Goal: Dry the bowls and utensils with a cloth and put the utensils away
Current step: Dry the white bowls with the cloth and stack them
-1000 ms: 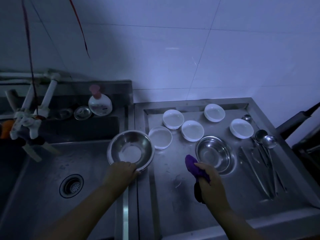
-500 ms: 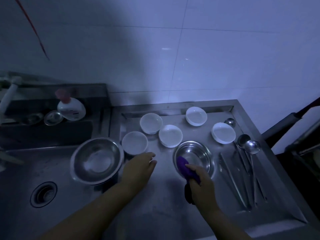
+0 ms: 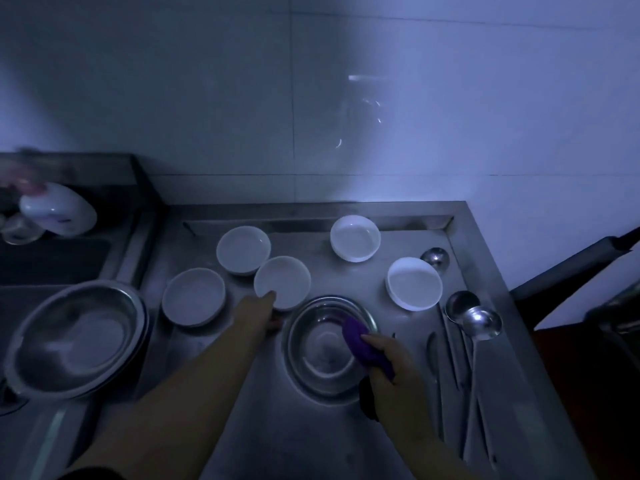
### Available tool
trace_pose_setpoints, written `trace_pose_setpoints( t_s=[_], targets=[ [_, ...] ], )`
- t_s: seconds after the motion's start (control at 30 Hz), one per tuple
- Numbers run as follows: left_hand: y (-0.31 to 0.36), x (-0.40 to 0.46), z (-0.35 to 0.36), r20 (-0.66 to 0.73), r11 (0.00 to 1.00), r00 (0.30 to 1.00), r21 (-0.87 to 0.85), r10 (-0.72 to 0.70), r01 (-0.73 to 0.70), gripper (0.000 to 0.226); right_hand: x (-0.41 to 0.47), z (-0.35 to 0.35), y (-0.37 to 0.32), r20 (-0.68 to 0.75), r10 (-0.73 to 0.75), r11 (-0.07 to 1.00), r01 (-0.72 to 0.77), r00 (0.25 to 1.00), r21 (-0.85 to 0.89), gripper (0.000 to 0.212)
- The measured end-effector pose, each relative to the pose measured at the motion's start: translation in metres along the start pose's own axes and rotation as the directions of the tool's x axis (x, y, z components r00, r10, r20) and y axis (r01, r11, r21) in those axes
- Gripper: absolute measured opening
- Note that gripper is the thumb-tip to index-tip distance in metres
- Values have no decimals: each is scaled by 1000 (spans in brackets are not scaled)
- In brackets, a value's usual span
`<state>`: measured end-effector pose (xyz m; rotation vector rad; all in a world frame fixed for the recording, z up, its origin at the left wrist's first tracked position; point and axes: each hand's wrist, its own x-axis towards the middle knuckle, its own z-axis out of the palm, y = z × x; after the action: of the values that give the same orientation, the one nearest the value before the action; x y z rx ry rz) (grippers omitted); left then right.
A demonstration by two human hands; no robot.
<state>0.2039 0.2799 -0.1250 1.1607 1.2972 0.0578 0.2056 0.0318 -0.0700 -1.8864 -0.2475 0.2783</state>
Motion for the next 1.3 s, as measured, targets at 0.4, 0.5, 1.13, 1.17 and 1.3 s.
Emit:
trace_pose_setpoints(
  t_s=[0.4,0.5,1.13,1.17,1.3],
  targets=[
    [-13,-65,-30,-47,960,964,114,261,-254,31,1,-10,0,108,-29,999,34,994,-40,66],
    [-15,-101,-53,-43,910,920,168,390,-378,29,-5,2,-21,118,-50,997,57,992,-49,63],
    [-3,-249,-195,315,202,350,419,882,-885,56,-133,50,-140,41,-247,961,240,968,135,39],
    [-1,-252,-201,353,151,317,426,880,-892,56,-140,49,-145,35,-246,958,238,969,158,40],
    [4,-264,-217,368,133,294,405,882,-905,48,-157,47,-160,-11,-253,958,252,967,139,32]
  ],
)
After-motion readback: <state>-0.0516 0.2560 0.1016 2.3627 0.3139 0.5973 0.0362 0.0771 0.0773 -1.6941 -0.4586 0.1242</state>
